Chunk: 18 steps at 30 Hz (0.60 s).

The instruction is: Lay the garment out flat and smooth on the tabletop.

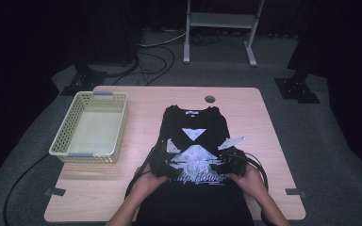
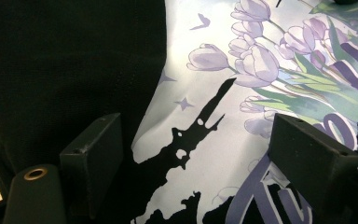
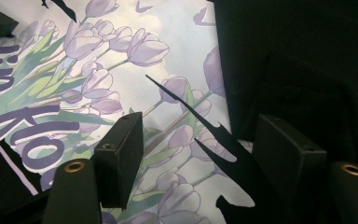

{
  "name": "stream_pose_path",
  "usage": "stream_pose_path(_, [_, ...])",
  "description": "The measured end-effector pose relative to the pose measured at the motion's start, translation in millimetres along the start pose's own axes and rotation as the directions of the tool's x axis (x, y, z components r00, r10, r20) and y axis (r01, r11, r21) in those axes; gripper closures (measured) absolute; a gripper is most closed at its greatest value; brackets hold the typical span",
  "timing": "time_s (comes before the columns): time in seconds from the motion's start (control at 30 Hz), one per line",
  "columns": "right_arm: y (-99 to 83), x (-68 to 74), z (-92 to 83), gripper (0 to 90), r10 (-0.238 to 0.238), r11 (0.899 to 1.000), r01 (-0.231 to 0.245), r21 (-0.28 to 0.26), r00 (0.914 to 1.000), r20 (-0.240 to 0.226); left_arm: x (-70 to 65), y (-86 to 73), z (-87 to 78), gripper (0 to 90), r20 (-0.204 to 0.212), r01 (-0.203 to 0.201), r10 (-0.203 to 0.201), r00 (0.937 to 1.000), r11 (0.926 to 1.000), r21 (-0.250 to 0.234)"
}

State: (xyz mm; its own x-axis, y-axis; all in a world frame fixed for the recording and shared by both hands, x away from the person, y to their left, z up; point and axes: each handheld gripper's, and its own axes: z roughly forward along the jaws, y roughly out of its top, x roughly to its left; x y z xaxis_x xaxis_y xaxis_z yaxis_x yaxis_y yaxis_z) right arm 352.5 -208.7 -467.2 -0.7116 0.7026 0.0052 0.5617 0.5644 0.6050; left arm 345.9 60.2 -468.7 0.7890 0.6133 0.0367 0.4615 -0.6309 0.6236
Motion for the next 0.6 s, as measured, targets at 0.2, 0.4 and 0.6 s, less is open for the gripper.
stream_pose_path(0.2, [-5.6, 9.2, -3.6, 29.7, -0.013, 1.0, 0.013, 0.005, 0.9998, -0.012, -7.7, -6.3, -5.0, 16.9, 0.0, 0.001, -0.001, 1.0, 1.0, -0.003])
stream_pose_path(0.4, [-11.6, 17.4, -7.5, 29.5, -0.022, 1.0, 0.022, 0.0, 0.9996, -0.016, -14.8, -12.6, -9.9, 16.8, 0.0, -0.001, 0.001, 1.0, 1.0, -0.005])
stream_pose_path(0.6, [-17.6, 25.1, -11.2, 28.8, -0.028, 1.0, 0.028, -0.006, 0.9993, -0.026, -23.7, -18.0, -13.1, 11.0, 0.01, -0.008, 0.008, 0.9999, 1.0, 0.002])
